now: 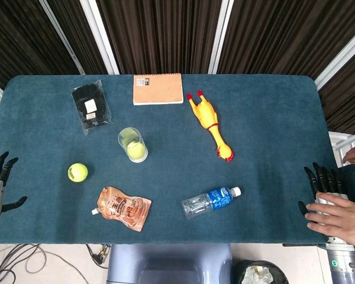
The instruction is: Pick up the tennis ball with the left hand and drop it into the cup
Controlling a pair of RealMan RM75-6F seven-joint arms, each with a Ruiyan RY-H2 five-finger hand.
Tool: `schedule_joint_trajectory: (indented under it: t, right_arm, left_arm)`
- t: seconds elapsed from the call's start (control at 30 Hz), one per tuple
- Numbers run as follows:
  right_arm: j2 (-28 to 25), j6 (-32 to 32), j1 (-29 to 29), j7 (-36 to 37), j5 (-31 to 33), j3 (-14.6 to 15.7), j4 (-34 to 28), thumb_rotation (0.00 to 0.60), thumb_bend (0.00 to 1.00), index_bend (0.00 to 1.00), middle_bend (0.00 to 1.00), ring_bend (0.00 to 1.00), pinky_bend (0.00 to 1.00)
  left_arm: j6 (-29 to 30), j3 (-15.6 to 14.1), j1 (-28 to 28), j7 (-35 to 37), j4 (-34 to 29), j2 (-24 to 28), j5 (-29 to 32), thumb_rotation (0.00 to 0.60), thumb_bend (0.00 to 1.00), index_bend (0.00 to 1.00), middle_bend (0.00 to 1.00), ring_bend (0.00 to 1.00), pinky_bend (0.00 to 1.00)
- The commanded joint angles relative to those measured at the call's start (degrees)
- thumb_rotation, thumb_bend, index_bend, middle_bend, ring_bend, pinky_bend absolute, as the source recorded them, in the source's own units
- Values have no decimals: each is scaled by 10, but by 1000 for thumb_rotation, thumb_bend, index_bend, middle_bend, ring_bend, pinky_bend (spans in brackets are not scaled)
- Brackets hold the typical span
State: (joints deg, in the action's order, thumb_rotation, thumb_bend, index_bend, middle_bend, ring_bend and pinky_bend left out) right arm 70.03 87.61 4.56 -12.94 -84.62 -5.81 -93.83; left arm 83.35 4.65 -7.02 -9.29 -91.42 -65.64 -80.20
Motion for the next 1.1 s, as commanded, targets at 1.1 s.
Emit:
schedule_joint_trajectory:
  t: [1.1]
  right_arm:
    - [2,-6,2,-3,6,-1,1,600,352,106,0,6,0]
  left_arm:
    - [-28,4,-15,12,14,-3,5,600,21,154,24,0,44]
